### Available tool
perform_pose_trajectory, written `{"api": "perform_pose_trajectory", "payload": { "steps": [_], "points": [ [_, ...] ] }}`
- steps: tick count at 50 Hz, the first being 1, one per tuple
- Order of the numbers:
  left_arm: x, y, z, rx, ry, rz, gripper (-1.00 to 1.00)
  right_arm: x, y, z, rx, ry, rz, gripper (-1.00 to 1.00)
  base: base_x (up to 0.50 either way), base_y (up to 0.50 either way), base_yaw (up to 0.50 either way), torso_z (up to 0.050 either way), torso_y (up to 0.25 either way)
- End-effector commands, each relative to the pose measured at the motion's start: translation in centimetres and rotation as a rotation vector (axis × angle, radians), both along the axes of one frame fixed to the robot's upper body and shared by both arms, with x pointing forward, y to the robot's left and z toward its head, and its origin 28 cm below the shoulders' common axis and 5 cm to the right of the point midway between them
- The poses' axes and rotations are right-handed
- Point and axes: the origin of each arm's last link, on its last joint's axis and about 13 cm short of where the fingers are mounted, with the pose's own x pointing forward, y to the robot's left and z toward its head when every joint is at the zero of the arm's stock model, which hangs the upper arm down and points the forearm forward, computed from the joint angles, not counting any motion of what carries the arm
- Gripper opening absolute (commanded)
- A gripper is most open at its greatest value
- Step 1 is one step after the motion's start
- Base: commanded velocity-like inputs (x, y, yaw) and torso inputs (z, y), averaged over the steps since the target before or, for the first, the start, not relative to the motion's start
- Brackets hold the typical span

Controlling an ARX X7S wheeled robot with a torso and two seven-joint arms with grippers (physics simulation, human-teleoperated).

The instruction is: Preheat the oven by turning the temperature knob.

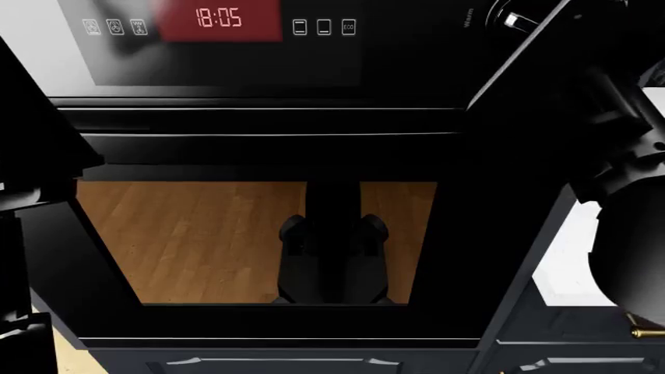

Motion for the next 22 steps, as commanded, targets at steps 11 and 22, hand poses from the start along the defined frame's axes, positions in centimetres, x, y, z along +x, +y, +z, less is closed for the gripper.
{"api": "perform_pose_trajectory", "payload": {
  "steps": [11,22],
  "points": [
    [0.00,-0.02,-0.02,0.001,0.000,0.002,1.00,0.62,-0.38,-0.29,0.262,0.026,0.019,-1.00,0.01,0.00,0.00,0.008,0.000],
    [-0.08,0.02,0.05,0.001,0.001,0.002,1.00,0.55,-0.23,-0.07,0.414,0.041,0.070,-1.00,0.01,0.00,0.00,0.008,0.000]
  ]
}}
